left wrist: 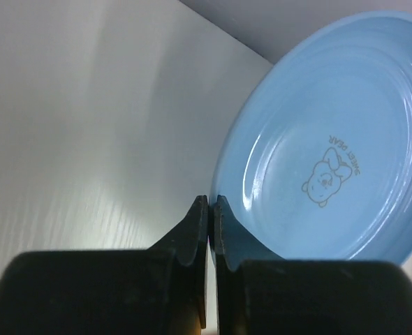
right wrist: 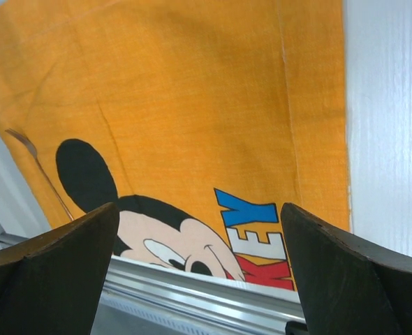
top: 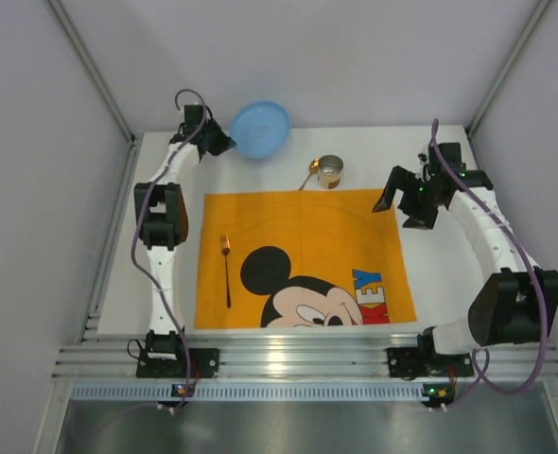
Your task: Set the dinner table for one person
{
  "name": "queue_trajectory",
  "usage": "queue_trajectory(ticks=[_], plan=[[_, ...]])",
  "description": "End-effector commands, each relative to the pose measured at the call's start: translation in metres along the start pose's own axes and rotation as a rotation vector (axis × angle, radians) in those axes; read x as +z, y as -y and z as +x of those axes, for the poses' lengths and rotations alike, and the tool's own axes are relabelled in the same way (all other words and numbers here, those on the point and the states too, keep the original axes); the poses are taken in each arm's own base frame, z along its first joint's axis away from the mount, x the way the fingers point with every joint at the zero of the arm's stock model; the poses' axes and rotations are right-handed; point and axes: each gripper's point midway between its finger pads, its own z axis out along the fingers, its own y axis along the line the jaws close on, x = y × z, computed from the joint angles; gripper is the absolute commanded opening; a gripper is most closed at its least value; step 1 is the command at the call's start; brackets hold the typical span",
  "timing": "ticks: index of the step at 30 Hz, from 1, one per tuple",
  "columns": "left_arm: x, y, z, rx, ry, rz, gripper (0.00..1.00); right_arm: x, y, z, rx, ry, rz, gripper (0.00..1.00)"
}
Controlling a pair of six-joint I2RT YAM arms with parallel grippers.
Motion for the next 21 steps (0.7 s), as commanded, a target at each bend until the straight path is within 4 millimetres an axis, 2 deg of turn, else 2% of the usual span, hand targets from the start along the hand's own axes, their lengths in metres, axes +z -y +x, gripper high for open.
queue_trajectory(ticks=[1, 2, 3, 4, 6, 7, 9, 10, 11, 12, 13, 14, 15, 16, 17, 18, 19, 21], plan=[[-0.098, 0.091, -0.032, 0.161, 0.053, 0.208, 0.00, -0.008, -0.025, -0.036, -0.025, 0.083, -0.083, 1.00], [-0.106, 0.094, -0.015, 0.240, 0.018, 0.214, 0.00, -0.007, -0.032, -0.045, -0.023, 0.089, -0.106, 1.00], [-0.135, 0.103, -0.011, 0.284, 0.016, 0.211, 0.00, -0.007, -0.037, -0.053, -0.027, 0.104, -0.121, 1.00], [-0.134, 0.089, 0.025, 0.315, -0.057, 0.174, 0.00, -0.001, -0.040, -0.059, -0.023, 0.100, -0.130, 1.00], [-0.153, 0.078, 0.056, 0.406, -0.117, 0.143, 0.00, -0.003, -0.054, -0.074, -0.028, 0.118, -0.172, 1.00], [-0.173, 0.074, 0.088, 0.445, -0.172, 0.137, 0.00, 0.007, -0.056, -0.081, -0.023, 0.110, -0.177, 1.00], [-0.190, 0.061, 0.118, 0.524, -0.219, 0.102, 0.00, 0.005, -0.069, -0.101, -0.033, 0.137, -0.204, 1.00], [-0.209, 0.055, 0.147, 0.552, -0.267, 0.102, 0.00, 0.018, -0.069, -0.108, -0.025, 0.121, -0.201, 1.00], [-0.217, 0.049, 0.162, 0.560, -0.288, 0.093, 0.00, 0.013, -0.079, -0.123, -0.036, 0.149, -0.223, 1.00], [-0.225, 0.046, 0.173, 0.565, -0.301, 0.087, 0.00, 0.015, -0.083, -0.130, -0.035, 0.152, -0.228, 1.00], [-0.232, 0.032, 0.200, 0.579, -0.353, 0.070, 0.00, 0.028, -0.082, -0.135, -0.026, 0.134, -0.226, 1.00], [-0.244, 0.023, 0.213, 0.585, -0.353, 0.044, 0.00, 0.024, -0.092, -0.148, -0.027, 0.155, -0.249, 1.00], [-0.249, 0.029, 0.208, 0.577, -0.331, 0.054, 0.00, 0.027, -0.095, -0.153, -0.025, 0.156, -0.256, 1.00], [-0.253, 0.016, 0.225, 0.575, -0.366, 0.041, 0.00, 0.040, -0.093, -0.156, -0.011, 0.134, -0.253, 1.00], [-0.258, 0.019, 0.226, 0.561, -0.346, 0.051, 0.00, 0.039, -0.101, -0.163, -0.020, 0.150, -0.265, 1.00], [-0.260, 0.016, 0.230, 0.558, -0.348, 0.043, 0.00, 0.043, -0.103, -0.166, -0.024, 0.150, -0.263, 1.00], [-0.261, 0.010, 0.240, 0.566, -0.363, 0.037, 0.00, 0.059, -0.101, -0.165, -0.026, 0.131, -0.247, 1.00], [-0.261, 0.005, 0.249, 0.574, -0.377, 0.021, 0.00, 0.071, -0.108, -0.166, -0.047, 0.131, -0.234, 1.00]])
